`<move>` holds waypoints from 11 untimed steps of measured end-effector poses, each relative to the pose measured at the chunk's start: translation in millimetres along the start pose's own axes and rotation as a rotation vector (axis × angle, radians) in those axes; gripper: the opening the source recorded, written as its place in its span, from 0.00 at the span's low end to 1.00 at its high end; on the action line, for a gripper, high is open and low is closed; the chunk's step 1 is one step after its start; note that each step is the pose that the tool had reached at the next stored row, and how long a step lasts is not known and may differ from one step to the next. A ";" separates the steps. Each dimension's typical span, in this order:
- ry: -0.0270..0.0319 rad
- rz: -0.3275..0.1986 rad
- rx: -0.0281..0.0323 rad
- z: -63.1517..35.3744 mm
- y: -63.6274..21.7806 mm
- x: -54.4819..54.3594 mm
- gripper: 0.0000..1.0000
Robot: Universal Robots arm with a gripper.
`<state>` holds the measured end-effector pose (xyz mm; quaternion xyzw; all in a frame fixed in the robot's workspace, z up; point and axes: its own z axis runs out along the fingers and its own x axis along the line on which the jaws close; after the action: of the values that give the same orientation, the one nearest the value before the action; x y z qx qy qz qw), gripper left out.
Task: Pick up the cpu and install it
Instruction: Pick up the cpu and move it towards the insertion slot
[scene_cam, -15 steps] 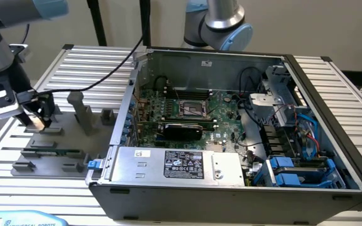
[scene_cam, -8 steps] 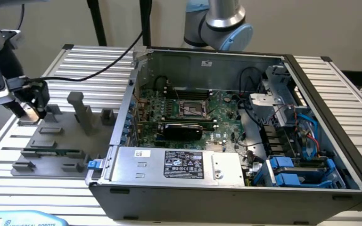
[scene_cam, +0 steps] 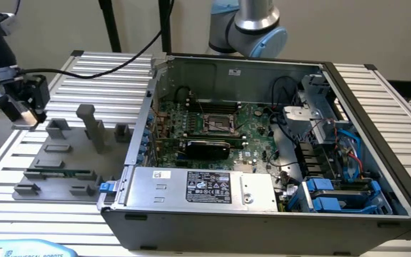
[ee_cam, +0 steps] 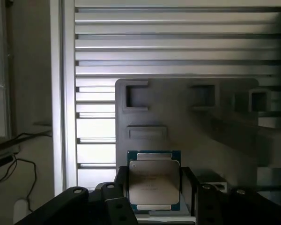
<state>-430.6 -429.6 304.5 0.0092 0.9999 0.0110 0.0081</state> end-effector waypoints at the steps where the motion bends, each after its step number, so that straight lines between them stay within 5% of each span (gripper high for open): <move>1: -0.0001 0.000 -0.0001 -4.2 0.2 -0.9 0.55; 11: -0.0003 0.000 -0.0002 -49.0 2.2 -36.5 0.55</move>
<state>-394.8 -429.2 354.1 0.0093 0.9999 0.0111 0.0082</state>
